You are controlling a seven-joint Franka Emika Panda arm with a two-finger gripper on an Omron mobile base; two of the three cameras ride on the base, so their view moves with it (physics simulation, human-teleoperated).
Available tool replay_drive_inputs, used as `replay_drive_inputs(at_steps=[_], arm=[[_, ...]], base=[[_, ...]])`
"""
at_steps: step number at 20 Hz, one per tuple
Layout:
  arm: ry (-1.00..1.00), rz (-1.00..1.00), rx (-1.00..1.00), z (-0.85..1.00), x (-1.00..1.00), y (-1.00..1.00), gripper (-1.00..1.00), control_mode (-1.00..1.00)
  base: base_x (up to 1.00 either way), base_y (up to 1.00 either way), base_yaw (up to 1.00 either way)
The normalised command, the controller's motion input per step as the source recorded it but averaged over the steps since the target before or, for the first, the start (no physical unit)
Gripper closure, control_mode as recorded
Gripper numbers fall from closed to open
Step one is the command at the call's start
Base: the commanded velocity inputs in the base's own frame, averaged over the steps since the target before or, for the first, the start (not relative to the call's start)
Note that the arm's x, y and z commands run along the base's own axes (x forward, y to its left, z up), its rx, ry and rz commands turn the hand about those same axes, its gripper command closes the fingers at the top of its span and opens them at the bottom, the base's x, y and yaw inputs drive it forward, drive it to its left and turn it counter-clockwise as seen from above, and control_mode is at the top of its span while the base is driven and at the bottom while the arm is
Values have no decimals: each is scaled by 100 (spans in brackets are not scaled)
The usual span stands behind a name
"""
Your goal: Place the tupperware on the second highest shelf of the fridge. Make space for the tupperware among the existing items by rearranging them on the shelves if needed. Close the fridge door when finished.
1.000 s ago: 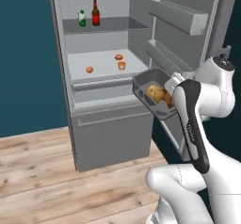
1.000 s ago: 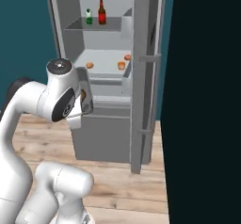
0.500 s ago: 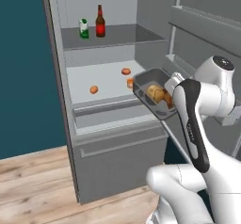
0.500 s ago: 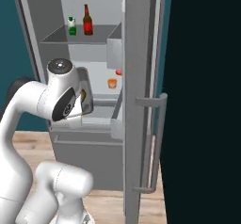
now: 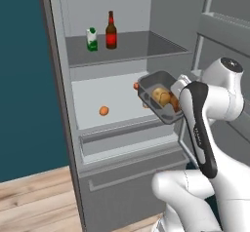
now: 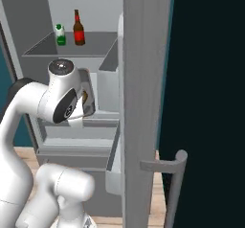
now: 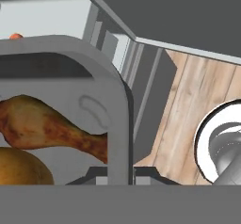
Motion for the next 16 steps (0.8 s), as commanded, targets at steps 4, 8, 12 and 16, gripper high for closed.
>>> replay_drive_inputs(at_steps=[4, 8, 12, 16], arm=[[0, 0, 0, 0, 0, 0, 100, 100], [0, 0, 0, 0, 0, 0, 100, 100], [0, 0, 0, 0, 0, 0, 100, 100], [0, 0, 0, 0, 0, 0, 100, 100]], base=[[25, 43, -4], [19, 46, -4], [37, 30, -7], [43, 1, -11]])
